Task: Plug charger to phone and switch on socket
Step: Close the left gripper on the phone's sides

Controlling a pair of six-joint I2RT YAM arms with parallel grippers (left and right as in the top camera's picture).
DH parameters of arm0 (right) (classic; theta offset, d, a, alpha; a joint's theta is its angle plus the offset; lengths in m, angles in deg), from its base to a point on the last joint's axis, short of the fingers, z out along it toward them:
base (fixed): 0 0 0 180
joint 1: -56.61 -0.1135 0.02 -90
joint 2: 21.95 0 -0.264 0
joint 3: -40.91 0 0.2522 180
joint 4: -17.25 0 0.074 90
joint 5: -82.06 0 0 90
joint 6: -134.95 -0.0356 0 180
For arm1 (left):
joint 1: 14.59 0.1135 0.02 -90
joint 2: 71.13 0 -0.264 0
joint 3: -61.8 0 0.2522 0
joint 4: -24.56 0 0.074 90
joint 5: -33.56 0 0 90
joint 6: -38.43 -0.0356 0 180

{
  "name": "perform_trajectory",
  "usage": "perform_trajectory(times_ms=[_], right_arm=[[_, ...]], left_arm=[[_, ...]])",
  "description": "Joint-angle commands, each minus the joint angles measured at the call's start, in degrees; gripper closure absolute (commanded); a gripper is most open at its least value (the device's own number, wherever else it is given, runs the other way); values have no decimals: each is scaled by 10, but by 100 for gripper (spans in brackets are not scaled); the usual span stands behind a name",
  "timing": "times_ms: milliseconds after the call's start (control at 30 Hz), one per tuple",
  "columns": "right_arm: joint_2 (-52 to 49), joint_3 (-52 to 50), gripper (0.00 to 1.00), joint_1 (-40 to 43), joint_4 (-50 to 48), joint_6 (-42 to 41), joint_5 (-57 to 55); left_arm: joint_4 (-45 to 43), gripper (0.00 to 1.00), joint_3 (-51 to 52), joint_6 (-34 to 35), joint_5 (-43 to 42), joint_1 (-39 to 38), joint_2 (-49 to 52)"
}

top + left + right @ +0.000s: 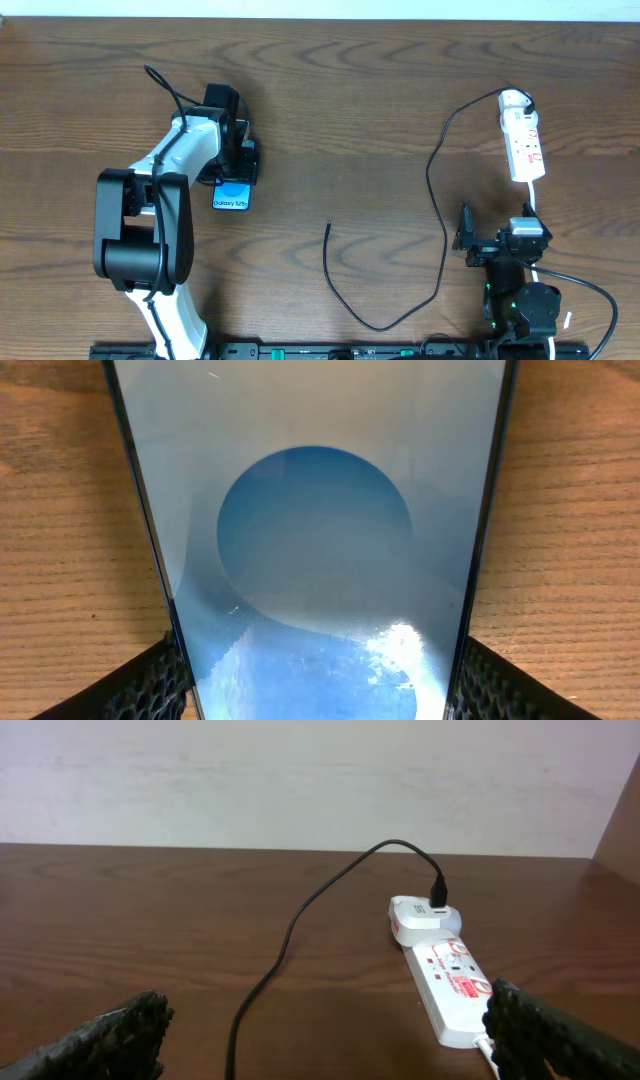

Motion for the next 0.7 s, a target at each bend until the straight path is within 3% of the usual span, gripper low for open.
perform_trajectory(times_ms=[0, 167, 300, 333, 367, 533, 667], right_arm=[[3, -1, 1, 6, 2, -2, 1], [3, -1, 1, 6, 2, -2, 1], [3, -1, 1, 6, 2, -2, 1], [3, -1, 1, 6, 2, -2, 1], [3, -1, 1, 6, 2, -2, 1], [3, -1, 1, 6, 2, -2, 1], [3, -1, 1, 6, 2, -2, 1]], left_arm=[[3, 33, 10, -2, -9, 1, 21], [3, 41, 10, -2, -9, 1, 21], [3, 57, 10, -2, -9, 1, 21], [2, 70, 10, -2, -9, 1, 21], [1, 76, 10, -2, -9, 1, 21], [-2, 92, 10, -2, -9, 1, 21], [-2, 93, 9, -2, -9, 1, 20]])
